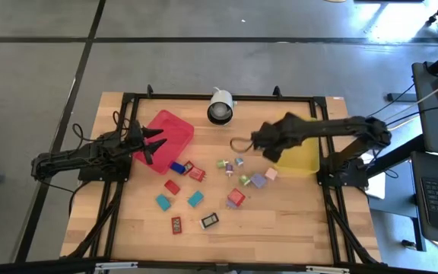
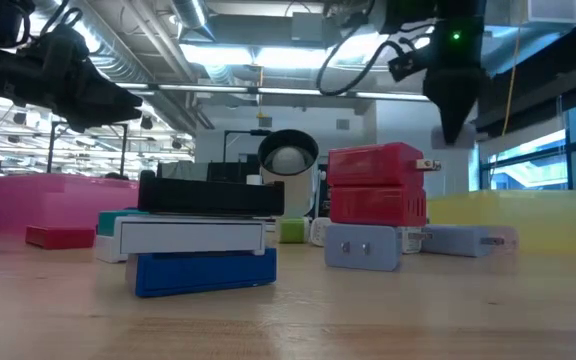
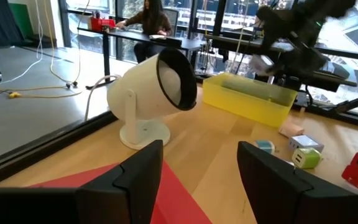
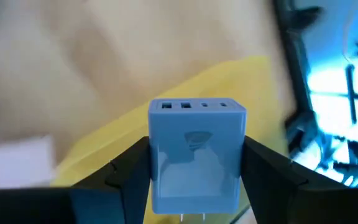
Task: Pick & Place Office items
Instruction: Put the blue charger adapter into the yellow bin
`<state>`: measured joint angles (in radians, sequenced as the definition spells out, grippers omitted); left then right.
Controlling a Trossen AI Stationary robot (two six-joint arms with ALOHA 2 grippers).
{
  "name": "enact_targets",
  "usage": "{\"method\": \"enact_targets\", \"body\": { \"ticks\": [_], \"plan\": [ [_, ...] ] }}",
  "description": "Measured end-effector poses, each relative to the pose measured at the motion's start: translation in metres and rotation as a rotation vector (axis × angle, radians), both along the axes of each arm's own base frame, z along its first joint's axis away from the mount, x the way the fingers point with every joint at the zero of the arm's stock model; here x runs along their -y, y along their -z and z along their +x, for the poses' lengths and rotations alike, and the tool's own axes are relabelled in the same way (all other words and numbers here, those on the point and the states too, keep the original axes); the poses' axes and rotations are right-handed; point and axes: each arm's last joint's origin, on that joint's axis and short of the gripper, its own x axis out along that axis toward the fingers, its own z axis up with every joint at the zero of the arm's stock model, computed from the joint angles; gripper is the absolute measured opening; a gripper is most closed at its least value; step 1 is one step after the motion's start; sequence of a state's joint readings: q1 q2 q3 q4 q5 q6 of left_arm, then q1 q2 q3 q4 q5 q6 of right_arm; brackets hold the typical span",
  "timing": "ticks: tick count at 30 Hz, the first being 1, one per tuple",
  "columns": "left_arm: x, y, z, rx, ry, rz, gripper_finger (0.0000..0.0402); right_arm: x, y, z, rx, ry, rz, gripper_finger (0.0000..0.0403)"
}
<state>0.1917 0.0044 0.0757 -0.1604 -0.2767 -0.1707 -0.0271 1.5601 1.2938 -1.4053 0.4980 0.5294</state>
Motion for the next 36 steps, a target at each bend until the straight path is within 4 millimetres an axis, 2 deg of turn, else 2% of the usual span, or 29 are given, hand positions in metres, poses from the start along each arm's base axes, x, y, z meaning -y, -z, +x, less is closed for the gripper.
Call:
{"method": "enact_targets", "body": {
  "ticks": [3, 5, 11, 17, 23, 31, 36],
  "plan": [
    [0.000, 0.000, 0.000, -0.001, 0.000, 0.000, 0.0205, 0.024, -0.009, -0.012, 0.044, 0.100, -0.031, 0.0206],
    [0.000, 0.000, 0.000, 0.000, 0.001, 0.000, 0.0203, 0.035, -0.009, -0.021, 0.050, 0.154, -0.041, 0.0208],
    [0.000, 0.000, 0.000, -0.001, 0.001, 0.000, 0.0205, 0.056, 0.025, -0.050, 0.063, 0.262, -0.045, 0.0214],
    [0.000, 0.000, 0.000, -0.001, 0.001, 0.000, 0.0203, 0.064, 0.058, -0.069, 0.069, 0.325, -0.020, 0.0214],
    [0.000, 0.000, 0.000, -0.001, 0.001, 0.000, 0.0205, 0.080, 0.074, -0.072, 0.139, 0.356, -0.023, 0.0216],
    [0.000, 0.000, 0.000, -0.001, 0.001, 0.000, 0.0205, 0.093, 0.080, -0.068, 0.275, 0.366, 0.042, 0.0217],
    [0.000, 0.000, 0.000, -0.001, 0.002, 0.000, 0.0203, 0.095, 0.081, -0.069, 0.353, 0.490, 0.127, 0.0217]
  ]
}}
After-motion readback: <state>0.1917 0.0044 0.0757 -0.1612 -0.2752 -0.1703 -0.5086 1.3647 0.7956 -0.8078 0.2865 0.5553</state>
